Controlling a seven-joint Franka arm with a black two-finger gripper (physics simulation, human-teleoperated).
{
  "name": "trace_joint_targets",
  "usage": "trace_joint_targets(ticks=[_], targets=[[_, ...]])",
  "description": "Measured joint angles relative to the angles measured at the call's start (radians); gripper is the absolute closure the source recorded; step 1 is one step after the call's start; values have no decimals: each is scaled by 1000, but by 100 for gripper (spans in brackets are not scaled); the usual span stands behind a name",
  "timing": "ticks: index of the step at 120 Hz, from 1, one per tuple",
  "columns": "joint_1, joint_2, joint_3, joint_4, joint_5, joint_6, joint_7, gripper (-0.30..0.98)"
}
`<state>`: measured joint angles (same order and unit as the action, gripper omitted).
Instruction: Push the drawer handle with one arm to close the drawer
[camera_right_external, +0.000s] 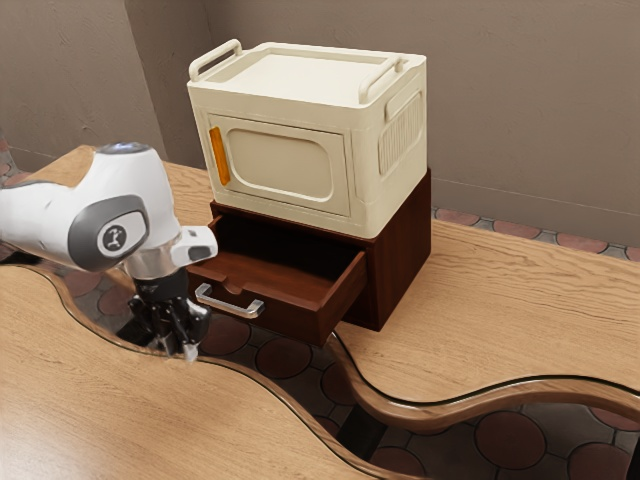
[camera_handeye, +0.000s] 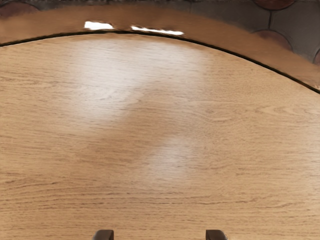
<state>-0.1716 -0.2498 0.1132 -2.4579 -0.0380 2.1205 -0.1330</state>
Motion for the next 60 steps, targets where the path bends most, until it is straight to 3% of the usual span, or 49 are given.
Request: trace_joint_targets(ticks=[22, 34, 49, 60], targets=[[-24, 18, -2, 17, 103, 98, -60, 70], [-38, 52, -3, 54, 102, 138, -87, 74], [-63, -57, -3, -42, 83, 170, -126, 76], [-72, -42, -4, -42, 78, 186, -150, 77]])
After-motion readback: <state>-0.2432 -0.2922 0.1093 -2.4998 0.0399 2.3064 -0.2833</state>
